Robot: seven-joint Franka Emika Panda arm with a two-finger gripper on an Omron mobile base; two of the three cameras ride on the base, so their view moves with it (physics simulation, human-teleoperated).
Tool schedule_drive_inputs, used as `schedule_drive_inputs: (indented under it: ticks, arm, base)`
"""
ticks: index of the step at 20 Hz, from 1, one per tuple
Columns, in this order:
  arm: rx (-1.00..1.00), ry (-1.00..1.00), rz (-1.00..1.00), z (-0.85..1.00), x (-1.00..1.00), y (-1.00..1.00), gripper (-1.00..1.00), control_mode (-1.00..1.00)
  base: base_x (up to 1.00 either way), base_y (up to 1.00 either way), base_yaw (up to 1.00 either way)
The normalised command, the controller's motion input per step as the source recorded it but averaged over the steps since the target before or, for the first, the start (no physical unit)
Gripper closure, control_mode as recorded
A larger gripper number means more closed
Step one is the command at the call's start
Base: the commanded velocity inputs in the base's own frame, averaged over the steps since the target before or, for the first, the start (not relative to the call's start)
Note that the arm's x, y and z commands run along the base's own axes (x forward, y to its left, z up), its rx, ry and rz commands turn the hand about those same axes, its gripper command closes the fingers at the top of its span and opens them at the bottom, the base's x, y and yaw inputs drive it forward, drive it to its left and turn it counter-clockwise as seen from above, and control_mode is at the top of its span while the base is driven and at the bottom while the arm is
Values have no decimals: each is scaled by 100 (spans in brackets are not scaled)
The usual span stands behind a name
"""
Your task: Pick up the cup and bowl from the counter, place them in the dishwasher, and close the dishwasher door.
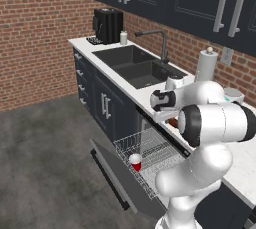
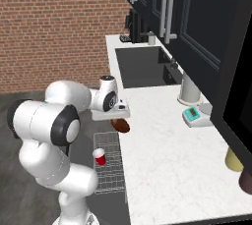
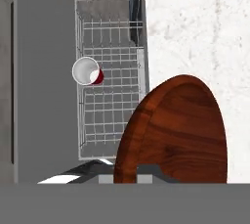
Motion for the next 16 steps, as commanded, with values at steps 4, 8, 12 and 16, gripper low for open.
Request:
schedule_drive_inputs:
  ticks: [4, 8, 12, 16]
  arm:
    - [4, 0, -12, 33, -73, 96, 100, -100]
    - [3, 0, -2, -13, -15, 74, 100, -100]
    - [2, 1, 0, -62, 6, 50, 100, -100]
    - [0, 5, 0, -68, 28, 44, 100, -100]
  base:
    - [0, 0, 0]
    - [0, 0, 0]
    - [0, 0, 0]
    - [0, 0, 0]
